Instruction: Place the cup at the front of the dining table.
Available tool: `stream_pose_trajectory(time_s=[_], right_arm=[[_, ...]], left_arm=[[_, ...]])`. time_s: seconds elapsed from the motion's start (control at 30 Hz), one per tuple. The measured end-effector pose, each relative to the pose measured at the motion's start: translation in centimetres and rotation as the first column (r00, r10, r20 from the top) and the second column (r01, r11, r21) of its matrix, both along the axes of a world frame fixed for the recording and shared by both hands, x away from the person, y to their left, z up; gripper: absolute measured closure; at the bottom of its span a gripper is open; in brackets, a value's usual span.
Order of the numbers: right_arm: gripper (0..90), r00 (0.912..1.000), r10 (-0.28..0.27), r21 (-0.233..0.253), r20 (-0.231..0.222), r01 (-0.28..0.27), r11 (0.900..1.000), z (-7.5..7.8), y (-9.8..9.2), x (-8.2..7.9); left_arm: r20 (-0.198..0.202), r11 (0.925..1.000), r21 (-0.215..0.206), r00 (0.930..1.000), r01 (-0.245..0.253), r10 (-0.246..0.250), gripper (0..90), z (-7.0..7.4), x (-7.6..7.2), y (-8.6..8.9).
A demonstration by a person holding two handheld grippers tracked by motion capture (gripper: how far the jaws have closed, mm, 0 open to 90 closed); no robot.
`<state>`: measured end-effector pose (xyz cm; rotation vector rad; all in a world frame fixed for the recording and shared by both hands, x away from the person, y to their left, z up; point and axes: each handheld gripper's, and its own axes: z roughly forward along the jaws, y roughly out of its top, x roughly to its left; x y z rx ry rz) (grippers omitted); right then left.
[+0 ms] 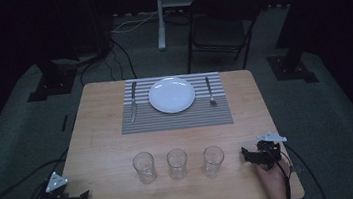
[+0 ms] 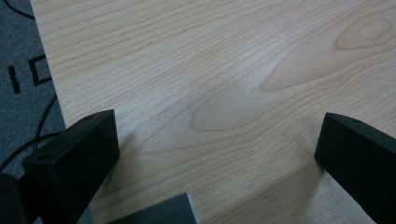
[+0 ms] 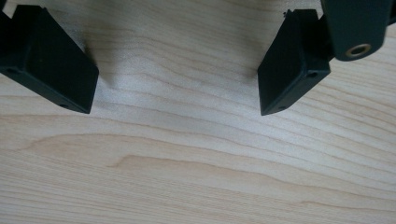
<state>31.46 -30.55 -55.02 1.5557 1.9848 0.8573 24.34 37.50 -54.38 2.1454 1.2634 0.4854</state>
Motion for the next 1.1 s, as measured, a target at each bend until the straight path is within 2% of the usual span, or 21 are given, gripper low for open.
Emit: stream_pose_trajectory(time_s=[0.2, 0.5, 0.63, 0.8, 0.97, 1.1], right_arm=[[12.1, 1.0000, 0.000, 0.000, 0.000, 0.000, 1.000, 0.0, 0.0, 0.0], [12.1, 1.0000, 0.000, -0.001, 0.000, 0.000, 1.000, 0.0, 0.0, 0.0], [12.1, 1.0000, 0.000, 0.000, 0.000, 0.000, 1.000, 0.0, 0.0, 0.0], [12.1, 1.0000, 0.000, 0.000, 0.000, 0.000, 1.000, 0.0, 0.0, 0.0], [12.1, 1.0000, 0.000, 0.000, 0.000, 0.000, 1.000, 0.0, 0.0, 0.0], [12.1, 1.0000, 0.000, 0.000, 0.000, 0.000, 1.000, 0.0, 0.0, 0.0]], left_arm=[[-0.033, 0.9995, 0.019, 0.9992, -0.024, 0.025, 0.2, 0.3, 0.1, -0.3], [-0.012, 0.9999, 0.007, 0.9999, -0.011, 0.011, 0.3, 0.1, -0.1, -0.1], [-0.008, 0.9998, 0.005, 0.9998, 0.019, -0.019, 2.2, 0.2, -0.2, -0.6], [-0.016, 0.9981, -0.021, 0.9982, 0.057, -0.058, 2.3, 0.3, 0.1, -1.3], [-0.028, 0.9938, -0.021, 0.9936, 0.109, -0.109, 2.3, 0.4, 0.2, -2.5], [-0.010, 0.9893, -0.044, 0.9902, 0.139, -0.139, 2.3, 0.8, 0.3, -3.3]])
